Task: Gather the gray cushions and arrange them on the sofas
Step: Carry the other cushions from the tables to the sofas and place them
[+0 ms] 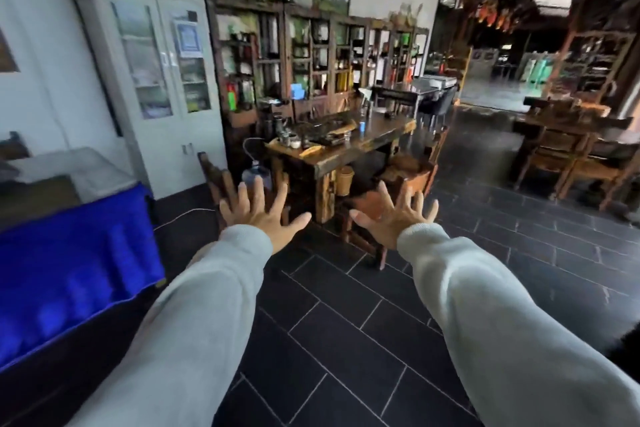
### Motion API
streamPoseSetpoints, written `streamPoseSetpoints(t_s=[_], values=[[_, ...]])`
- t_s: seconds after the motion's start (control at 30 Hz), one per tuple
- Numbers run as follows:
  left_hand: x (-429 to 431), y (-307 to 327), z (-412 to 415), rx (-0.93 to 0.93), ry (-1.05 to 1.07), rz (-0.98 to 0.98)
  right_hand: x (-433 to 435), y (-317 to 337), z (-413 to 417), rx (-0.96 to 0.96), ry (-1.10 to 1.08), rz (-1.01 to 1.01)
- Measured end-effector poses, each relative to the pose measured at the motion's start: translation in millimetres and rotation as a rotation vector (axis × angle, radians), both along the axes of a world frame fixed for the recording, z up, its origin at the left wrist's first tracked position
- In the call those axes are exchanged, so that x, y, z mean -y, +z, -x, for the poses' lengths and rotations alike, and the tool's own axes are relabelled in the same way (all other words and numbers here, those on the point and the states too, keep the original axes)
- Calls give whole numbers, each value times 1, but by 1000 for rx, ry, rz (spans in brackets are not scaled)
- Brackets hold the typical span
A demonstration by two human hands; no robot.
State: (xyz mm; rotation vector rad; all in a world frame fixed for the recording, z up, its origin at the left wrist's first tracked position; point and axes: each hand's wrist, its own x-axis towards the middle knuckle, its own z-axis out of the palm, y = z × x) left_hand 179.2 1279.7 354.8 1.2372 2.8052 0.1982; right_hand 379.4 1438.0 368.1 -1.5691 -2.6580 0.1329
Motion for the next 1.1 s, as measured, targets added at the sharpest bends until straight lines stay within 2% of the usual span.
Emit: streamPoseSetpoints(t_s=[0.13, 0.27, 0.47, 0.63, 0.83, 1.1], values=[[9, -1, 83, 24, 180, 15, -24, -2, 117, 28, 184, 55], [23, 2, 159, 58, 384, 21, -27, -4, 226, 11, 377, 27], [38, -10, 241, 88, 514, 37, -16, -22, 353, 17, 592, 78], [45, -25, 327, 98, 595, 79, -9, -42, 461, 63, 674, 129], [61, -35, 461, 124, 671, 62, 1, -57, 605, 110, 730, 101], [85, -31, 636, 106, 751, 69, 9, -46, 789, 116, 807, 97]])
